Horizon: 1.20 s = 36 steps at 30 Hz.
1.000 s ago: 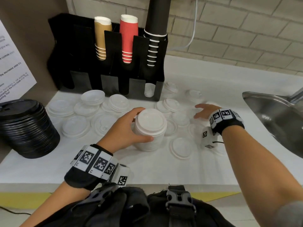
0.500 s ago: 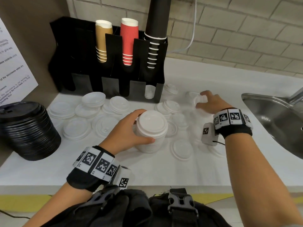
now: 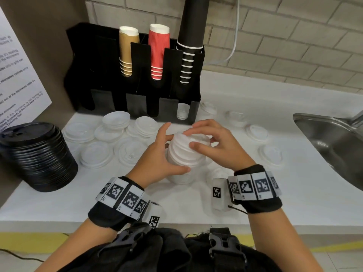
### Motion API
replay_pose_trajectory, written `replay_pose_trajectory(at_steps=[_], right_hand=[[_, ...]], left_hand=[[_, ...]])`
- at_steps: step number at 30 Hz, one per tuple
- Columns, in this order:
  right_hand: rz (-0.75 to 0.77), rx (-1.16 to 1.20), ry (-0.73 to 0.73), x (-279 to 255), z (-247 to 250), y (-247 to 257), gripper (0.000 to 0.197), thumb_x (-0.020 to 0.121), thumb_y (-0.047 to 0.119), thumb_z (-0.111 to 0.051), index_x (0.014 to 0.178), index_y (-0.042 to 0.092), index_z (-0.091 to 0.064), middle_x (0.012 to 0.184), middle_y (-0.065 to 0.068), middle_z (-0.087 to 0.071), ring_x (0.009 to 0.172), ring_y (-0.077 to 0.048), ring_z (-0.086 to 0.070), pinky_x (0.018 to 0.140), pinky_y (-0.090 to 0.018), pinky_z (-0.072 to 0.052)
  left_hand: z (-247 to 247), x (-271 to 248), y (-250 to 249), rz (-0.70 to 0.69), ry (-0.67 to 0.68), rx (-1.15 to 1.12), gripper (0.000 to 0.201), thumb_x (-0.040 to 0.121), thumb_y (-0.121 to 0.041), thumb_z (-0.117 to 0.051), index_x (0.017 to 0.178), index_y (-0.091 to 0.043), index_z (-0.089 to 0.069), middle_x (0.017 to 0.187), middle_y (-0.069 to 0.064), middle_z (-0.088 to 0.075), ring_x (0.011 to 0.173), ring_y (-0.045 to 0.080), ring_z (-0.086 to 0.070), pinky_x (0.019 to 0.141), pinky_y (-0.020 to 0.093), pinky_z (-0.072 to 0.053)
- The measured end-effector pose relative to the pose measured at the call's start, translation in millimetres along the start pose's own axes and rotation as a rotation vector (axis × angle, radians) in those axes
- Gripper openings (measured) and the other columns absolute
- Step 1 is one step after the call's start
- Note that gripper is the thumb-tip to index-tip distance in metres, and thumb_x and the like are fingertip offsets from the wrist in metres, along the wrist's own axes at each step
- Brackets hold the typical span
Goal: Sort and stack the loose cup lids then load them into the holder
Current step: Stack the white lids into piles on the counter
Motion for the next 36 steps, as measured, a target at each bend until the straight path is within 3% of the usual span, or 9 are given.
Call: replay_pose_trajectory(at_steps=[6, 11, 18, 21, 23, 26, 30, 32, 36], right_hand=[[0.005, -0.037, 0.035, -2.0, -12.1, 0.1, 0.029, 0.078, 0.019, -0.077, 0.106, 0.028, -0.072, 0.119, 0.005, -0.055, 0.111, -0.002, -0.05, 0.088, -0.009, -0.035], [0.039, -0.06, 0.029, -5.2, -15.9, 3.9, 0.033, 0.074, 0.015, -0.081, 0.104, 0.024, -0.073, 0.116, 0.002, -0.053, 0.111, -0.006, -0.05, 0.098, -0.022, -0.04], [0.046, -0.093, 0.046, -8.1, -18.8, 4.5, 0.036, 0.071, 0.017, -0.083, 0.104, 0.023, -0.073, 0.118, 0.002, -0.051, 0.115, -0.01, -0.048, 0.102, -0.027, -0.039], [0.062, -0.036, 0.053, -12.1, -16.3, 4.2, 0.044, 0.068, 0.027, -0.086, 0.109, 0.029, -0.068, 0.12, 0.006, -0.051, 0.116, -0.005, -0.047, 0.098, -0.018, -0.039], [0.038, 0.019, -0.041, -13.4, 3.2, -2.2, 0.046, 0.07, 0.037, -0.082, 0.112, 0.034, -0.063, 0.122, 0.007, -0.052, 0.115, -0.003, -0.049, 0.09, -0.012, -0.039], [-0.253, -0.09, -0.226, -15.9, 60.2, -58.7, 0.046, 0.081, 0.042, -0.071, 0.123, 0.032, -0.056, 0.13, 0.0, -0.048, 0.119, -0.014, -0.048, 0.101, -0.03, -0.041], [-0.904, -0.428, -0.118, -43.5, 126.4, -172.1, 0.064, 0.086, 0.048, -0.063, 0.143, 0.029, -0.039, 0.147, -0.015, -0.034, 0.132, -0.038, -0.039, 0.11, -0.048, -0.033], [-1.024, -0.443, -0.104, -53.5, 141.8, -206.8, 0.068, 0.085, 0.042, -0.067, 0.145, 0.024, -0.039, 0.15, -0.014, -0.035, 0.134, -0.037, -0.038, 0.111, -0.047, -0.032], [-1.013, -0.397, -0.131, -57.5, 152.0, -237.3, 0.067, 0.078, 0.022, -0.077, 0.138, 0.012, -0.049, 0.146, -0.01, -0.043, 0.134, -0.031, -0.041, 0.11, -0.038, -0.034]], left_hand=[[-0.5, -0.5, 0.4, 0.012, -0.014, -0.009, 0.123, 0.062, -0.023, -0.091, 0.151, -0.035, -0.007, 0.113, -0.035, -0.041, 0.094, -0.035, -0.041, 0.075, -0.007, -0.034], [0.1, -1.7, -1.0, 0.011, -0.022, -0.013, 0.119, 0.062, -0.025, -0.09, 0.151, -0.033, -0.01, 0.112, -0.033, -0.048, 0.099, -0.029, -0.045, 0.077, -0.004, -0.037], [0.2, -6.4, -7.7, -0.022, -0.021, 0.009, 0.089, 0.062, -0.031, -0.09, 0.136, -0.035, -0.042, 0.12, -0.023, -0.056, 0.11, -0.006, -0.054, 0.082, 0.01, -0.046], [0.8, -7.4, -10.8, -0.041, -0.022, 0.006, 0.084, 0.063, -0.032, -0.09, 0.134, -0.036, -0.045, 0.12, -0.028, -0.055, 0.109, -0.012, -0.051, 0.083, 0.007, -0.044], [2.1, -6.7, -10.7, -0.041, -0.033, 0.007, 0.079, 0.063, -0.029, -0.09, 0.128, -0.04, -0.046, 0.115, -0.035, -0.054, 0.106, -0.018, -0.048, 0.08, 0.001, -0.04], [2.4, -5.6, -8.7, -0.023, -0.034, 0.013, 0.079, 0.062, -0.027, -0.09, 0.123, -0.045, -0.044, 0.115, -0.036, -0.051, 0.105, -0.023, -0.044, 0.079, 0.001, -0.037], [2.3, -6.4, -7.9, -0.02, -0.036, 0.012, 0.078, 0.063, -0.028, -0.09, 0.122, -0.048, -0.043, 0.118, -0.035, -0.051, 0.107, -0.021, -0.044, 0.08, 0.005, -0.037], [2.4, -6.6, -8.1, -0.024, -0.037, 0.016, 0.077, 0.063, -0.028, -0.09, 0.12, -0.05, -0.043, 0.115, -0.037, -0.051, 0.106, -0.023, -0.043, 0.08, 0.005, -0.036], [3.0, -6.5, -8.0, -0.019, -0.034, 0.011, 0.074, 0.063, -0.027, -0.09, 0.115, -0.052, -0.044, 0.11, -0.044, -0.051, 0.103, -0.026, -0.043, 0.078, 0.002, -0.037]])
Point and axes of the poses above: each hand's wrist, its own x-axis towards the middle knuckle, its own z-axis out of the back of the hand, y = z × x, the point moved 9 cm from there along x, towards the middle knuckle
